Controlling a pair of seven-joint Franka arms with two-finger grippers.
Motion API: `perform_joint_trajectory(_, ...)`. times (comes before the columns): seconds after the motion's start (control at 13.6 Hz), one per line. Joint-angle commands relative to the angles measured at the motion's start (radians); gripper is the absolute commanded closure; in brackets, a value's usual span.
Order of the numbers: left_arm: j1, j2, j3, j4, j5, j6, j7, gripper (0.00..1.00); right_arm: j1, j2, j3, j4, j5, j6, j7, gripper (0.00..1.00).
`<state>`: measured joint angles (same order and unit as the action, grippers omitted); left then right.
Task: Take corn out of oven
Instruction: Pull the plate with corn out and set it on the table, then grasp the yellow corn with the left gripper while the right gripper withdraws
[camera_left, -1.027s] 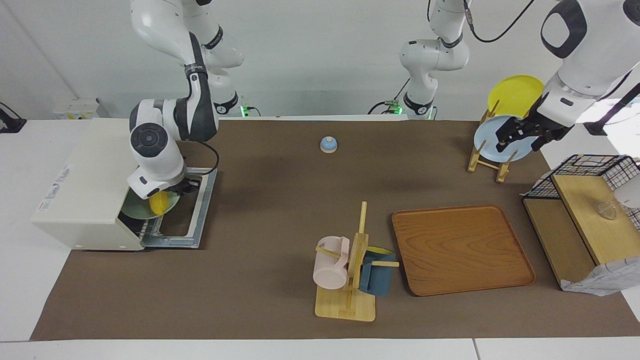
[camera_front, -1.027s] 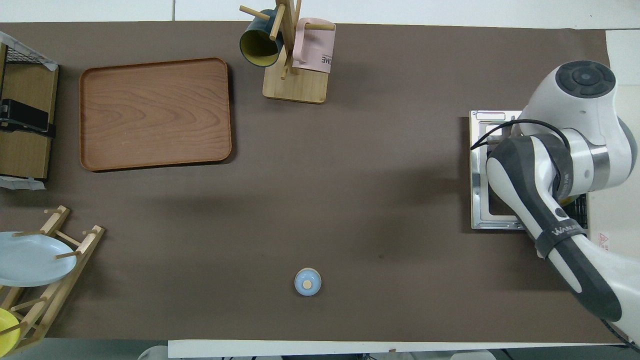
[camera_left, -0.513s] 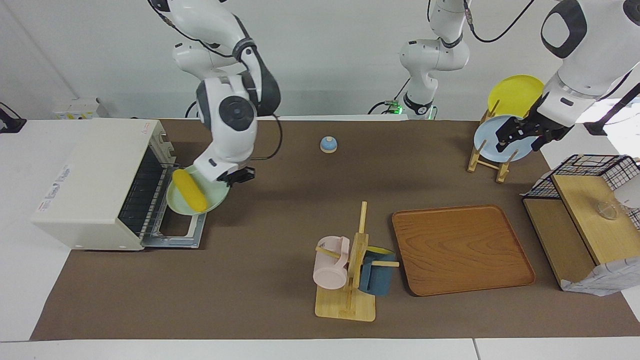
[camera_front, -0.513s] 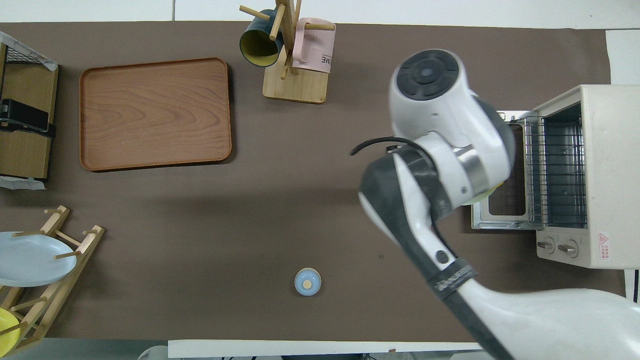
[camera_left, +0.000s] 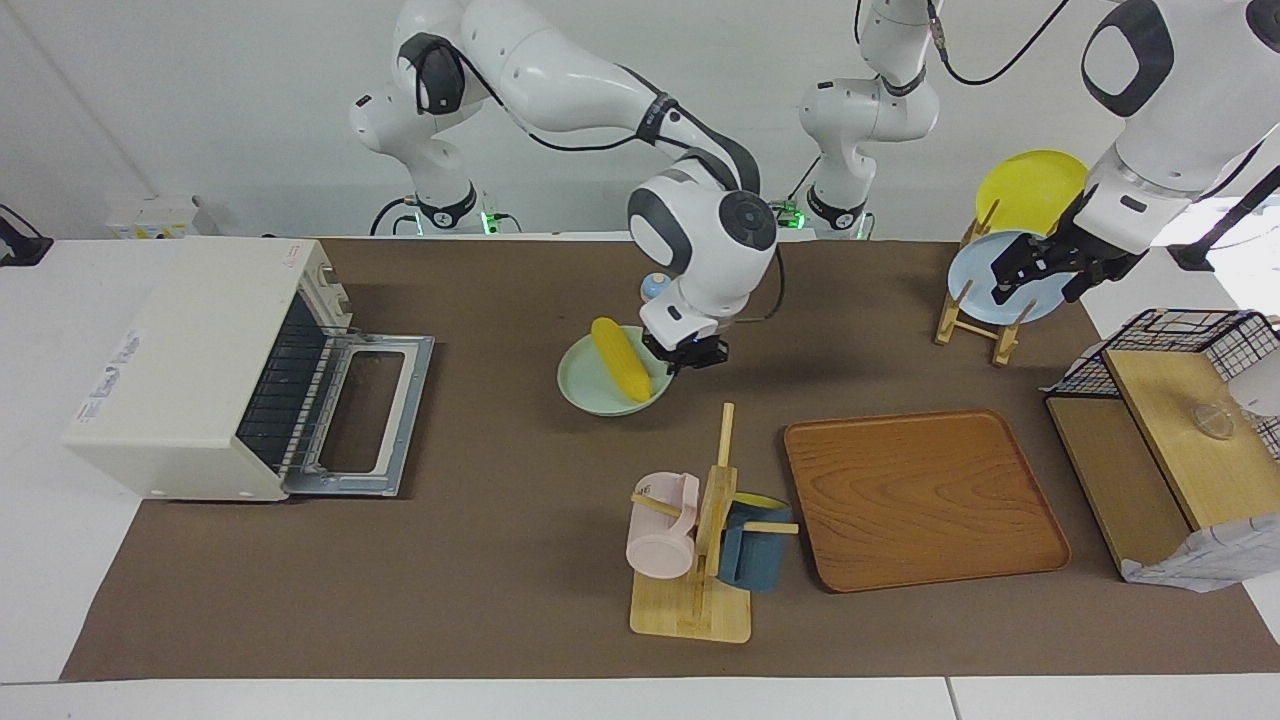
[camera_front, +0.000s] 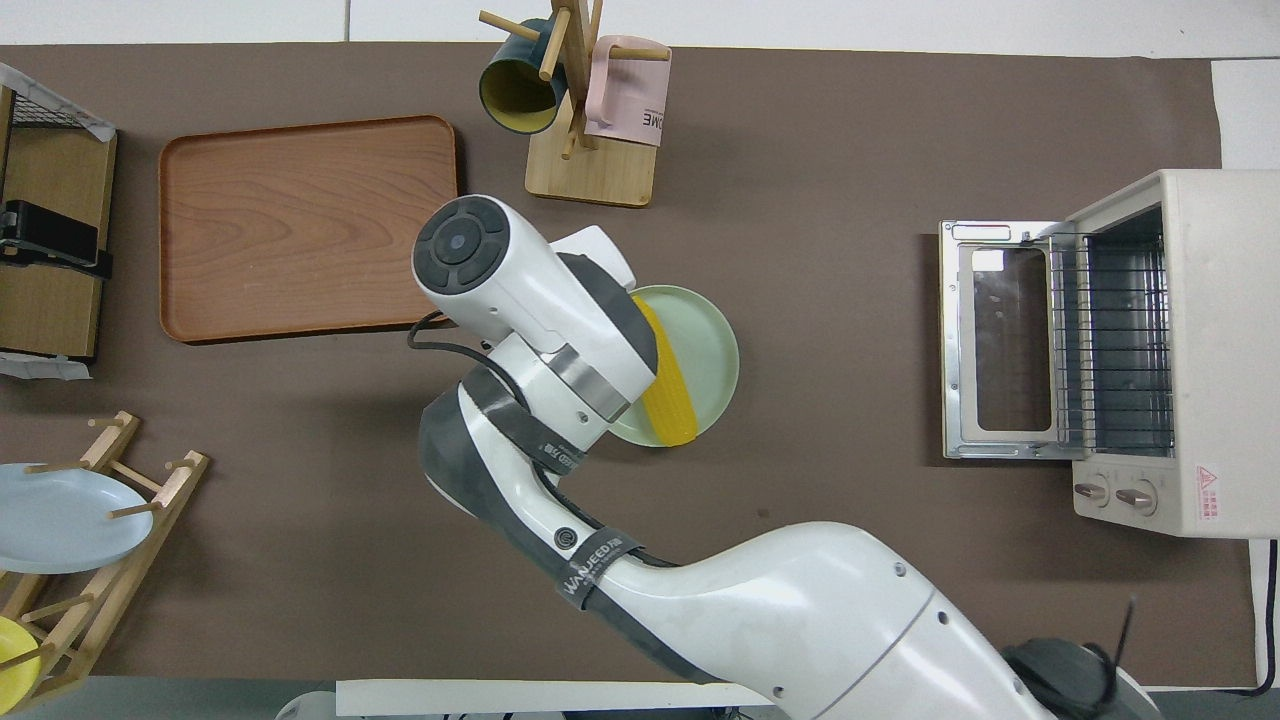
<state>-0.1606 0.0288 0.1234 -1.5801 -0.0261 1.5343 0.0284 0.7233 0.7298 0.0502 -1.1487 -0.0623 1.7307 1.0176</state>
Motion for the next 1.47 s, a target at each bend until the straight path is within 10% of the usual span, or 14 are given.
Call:
perform_joint_trajectory(0.0,0.0,-0.035,-0.004,-0.032,-0.008,-0.042,-0.004,0.0,-0.024,0.046,0.019,0.043,0.059,0.085,0.053,0.96)
perform_joint_trajectory(0.22,-0.014,-0.059,-0.013,-0.084,-0.008,-0.013,-0.111,0.0,-0.021,0.042,0.019,0.024,0.07,0.119,0.061,0.64)
perform_joint_trajectory(0.51,-0.152,-0.205,-0.021,-0.507,-0.008,0.356,-0.187,0.0,-0.106,-0.079,0.01,0.041,0.065,0.04,0.023,0.63)
perform_joint_trajectory(0.88,-0.523,0.049,-0.019,-0.522,-0.008,0.747,-0.638,0.0,-0.347,-0.397,0.008,-0.492,0.013,0.113,-0.42,0.98)
perform_joint_trajectory(1.39,-0.7,0.298,-0.021,-0.399,-0.008,0.911,-0.929,0.02,-0.545,-0.477,0.007,-0.807,-0.078,0.322,-0.659,1.0)
